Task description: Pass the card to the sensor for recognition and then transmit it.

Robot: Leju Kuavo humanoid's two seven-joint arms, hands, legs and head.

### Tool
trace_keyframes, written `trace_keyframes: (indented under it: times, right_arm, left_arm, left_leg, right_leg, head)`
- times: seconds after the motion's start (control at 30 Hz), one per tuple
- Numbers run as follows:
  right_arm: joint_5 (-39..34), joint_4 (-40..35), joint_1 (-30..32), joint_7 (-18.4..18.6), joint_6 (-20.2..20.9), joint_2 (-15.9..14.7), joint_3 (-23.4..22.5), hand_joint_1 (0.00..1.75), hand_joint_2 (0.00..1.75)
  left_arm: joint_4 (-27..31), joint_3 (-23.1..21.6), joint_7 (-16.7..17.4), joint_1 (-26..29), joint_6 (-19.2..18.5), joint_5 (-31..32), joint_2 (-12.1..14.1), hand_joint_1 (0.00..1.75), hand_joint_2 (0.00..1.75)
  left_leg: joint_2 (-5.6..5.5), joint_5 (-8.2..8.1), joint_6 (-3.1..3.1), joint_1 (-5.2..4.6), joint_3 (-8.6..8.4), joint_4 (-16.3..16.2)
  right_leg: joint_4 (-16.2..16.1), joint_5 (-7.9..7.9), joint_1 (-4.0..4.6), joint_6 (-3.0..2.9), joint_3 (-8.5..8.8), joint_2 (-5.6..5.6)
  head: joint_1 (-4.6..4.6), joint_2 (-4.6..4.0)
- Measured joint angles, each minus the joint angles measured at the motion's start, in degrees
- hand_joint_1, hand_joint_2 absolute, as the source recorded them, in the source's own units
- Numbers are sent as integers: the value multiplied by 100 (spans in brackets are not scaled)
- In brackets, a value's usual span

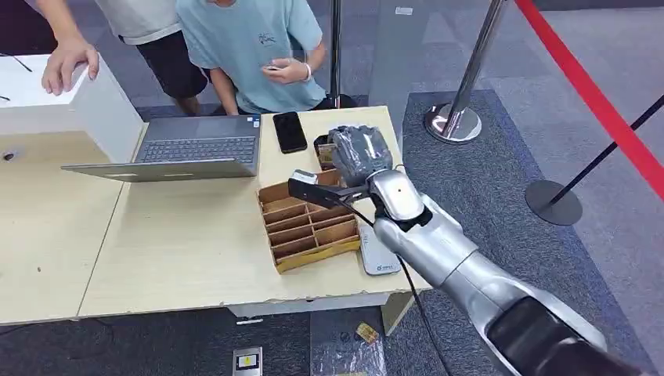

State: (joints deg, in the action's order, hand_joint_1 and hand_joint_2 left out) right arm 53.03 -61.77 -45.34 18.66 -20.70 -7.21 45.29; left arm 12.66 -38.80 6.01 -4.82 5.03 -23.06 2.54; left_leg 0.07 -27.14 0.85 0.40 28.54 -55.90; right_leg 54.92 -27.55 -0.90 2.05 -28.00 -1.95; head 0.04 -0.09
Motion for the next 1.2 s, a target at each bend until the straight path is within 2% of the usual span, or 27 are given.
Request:
trace_keyframes:
  times: [0.5, 0.83, 1.2]
  right_arm:
    - [-387, -881, 1019, 361, -65, -691, -632, 175, 175]
    - [-918, -1163, 1501, 245, -55, -734, -732, 175, 175]
    - [-1069, -1093, 1704, 157, -72, -675, -708, 175, 175]
  left_arm:
    - [0, 0, 33, 4, 83, -334, -9, 0, 175]
    - [0, 0, 41, -3, 105, -435, -22, 0, 175]
    - [0, -9, 41, -13, 127, -450, -22, 0, 175]
  left_leg:
    - [1, -3, -1, 0, 1, 1]
    - [2, -3, -1, 0, 2, 1]
    - [2, -3, -1, 0, 4, 1]
  right_leg:
    - [-3, 0, 1, 0, 0, 0]
    - [-3, 0, 1, 0, 1, 0]
    - [-3, 0, 1, 0, 0, 0]
  head:
    - [0, 0]
    - [-2, 0]
    - [0, 0]
